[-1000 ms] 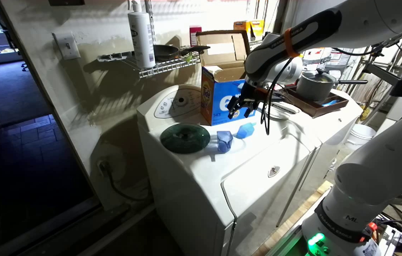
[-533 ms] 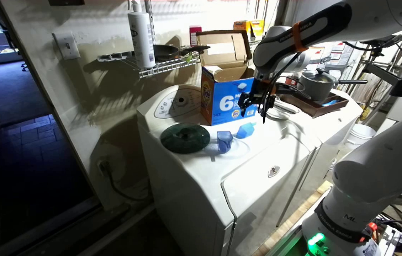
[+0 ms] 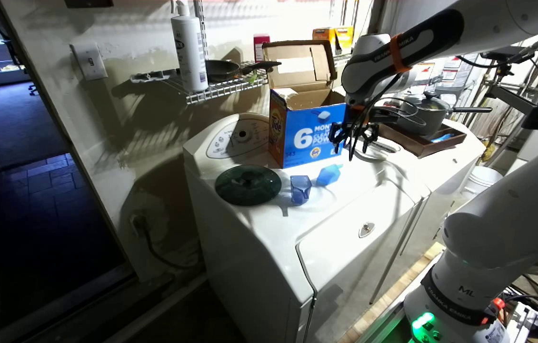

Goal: Put the purple and blue cup in an upright position

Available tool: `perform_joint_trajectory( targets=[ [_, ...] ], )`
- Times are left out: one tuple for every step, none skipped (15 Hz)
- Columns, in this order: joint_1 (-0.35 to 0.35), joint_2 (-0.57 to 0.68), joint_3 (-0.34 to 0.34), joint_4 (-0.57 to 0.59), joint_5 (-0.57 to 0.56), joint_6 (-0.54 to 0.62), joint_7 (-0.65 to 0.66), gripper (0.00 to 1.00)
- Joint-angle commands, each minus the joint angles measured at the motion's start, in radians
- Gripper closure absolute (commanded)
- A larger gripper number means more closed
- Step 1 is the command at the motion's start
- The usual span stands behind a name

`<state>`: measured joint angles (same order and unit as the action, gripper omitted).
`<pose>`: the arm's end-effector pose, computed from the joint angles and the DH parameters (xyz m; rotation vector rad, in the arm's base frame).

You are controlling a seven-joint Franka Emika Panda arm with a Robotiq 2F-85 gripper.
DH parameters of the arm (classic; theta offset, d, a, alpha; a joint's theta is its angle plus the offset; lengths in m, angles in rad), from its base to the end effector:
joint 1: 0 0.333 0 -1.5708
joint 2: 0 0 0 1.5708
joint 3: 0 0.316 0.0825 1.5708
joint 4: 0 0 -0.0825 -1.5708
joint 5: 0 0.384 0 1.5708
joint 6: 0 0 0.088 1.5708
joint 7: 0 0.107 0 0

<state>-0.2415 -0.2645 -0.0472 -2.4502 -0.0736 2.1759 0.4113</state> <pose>0.4261 -0.1295 0.3975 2.9281 -0.9966 -0.0105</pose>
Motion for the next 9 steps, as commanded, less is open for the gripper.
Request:
perform_joint_trajectory(
  targets=[
    [0.000, 0.090, -0.013, 0.059, -0.052, -0.023, 0.043, 0.00],
    [0.004, 0.110, -0.019, 0.069, -0.050, -0.024, 0.043, 0.00],
    [0.007, 0.127, -0.024, 0.077, -0.048, -0.022, 0.044, 0.00],
    [0.010, 0.145, -0.027, 0.088, -0.047, -0.024, 0.049, 0.00],
    [0.013, 0.163, -0.030, 0.098, -0.045, -0.020, 0.051, 0.00],
    [0.016, 0.176, -0.033, 0.104, -0.043, -0.015, 0.055, 0.00],
    [0.018, 0.191, -0.036, 0.112, -0.043, -0.008, 0.061, 0.00],
    [0.022, 0.204, -0.038, 0.121, -0.037, -0.007, 0.064, 0.00],
    [0.025, 0.217, -0.039, 0.127, -0.038, -0.004, 0.070, 0.00]
  ],
)
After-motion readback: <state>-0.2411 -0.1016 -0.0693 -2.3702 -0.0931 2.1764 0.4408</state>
